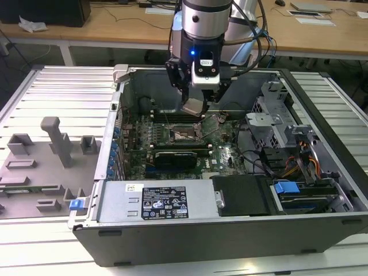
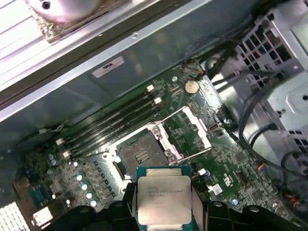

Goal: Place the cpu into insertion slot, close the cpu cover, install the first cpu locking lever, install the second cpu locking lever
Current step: 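Place the cpu into insertion slot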

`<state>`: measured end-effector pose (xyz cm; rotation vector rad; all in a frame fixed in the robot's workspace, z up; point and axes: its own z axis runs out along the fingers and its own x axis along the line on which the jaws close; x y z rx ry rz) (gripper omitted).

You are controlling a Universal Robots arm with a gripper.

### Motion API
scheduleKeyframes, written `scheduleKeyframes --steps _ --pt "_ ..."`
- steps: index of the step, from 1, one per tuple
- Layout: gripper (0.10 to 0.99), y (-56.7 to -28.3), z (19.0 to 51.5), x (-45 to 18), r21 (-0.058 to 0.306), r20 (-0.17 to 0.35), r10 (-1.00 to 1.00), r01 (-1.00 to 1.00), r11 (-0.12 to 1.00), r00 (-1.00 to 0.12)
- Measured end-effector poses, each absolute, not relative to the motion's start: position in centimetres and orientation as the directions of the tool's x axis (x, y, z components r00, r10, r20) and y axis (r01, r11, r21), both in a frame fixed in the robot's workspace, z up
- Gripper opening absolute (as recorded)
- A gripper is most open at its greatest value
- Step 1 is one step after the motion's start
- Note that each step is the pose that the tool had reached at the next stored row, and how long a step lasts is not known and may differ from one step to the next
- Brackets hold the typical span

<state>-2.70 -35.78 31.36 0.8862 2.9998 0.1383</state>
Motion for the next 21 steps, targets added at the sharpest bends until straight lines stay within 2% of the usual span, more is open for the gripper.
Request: scheduleKeyframes --steps 13,21 --pt "0.541 -35.78 30.9 -2.7 0.088 0.015 0.723 0.721 0.687 -0.69" --pt "0.541 -35.78 30.54 -2.7 0.087 0.015 0.828 0.826 0.557 -0.56"
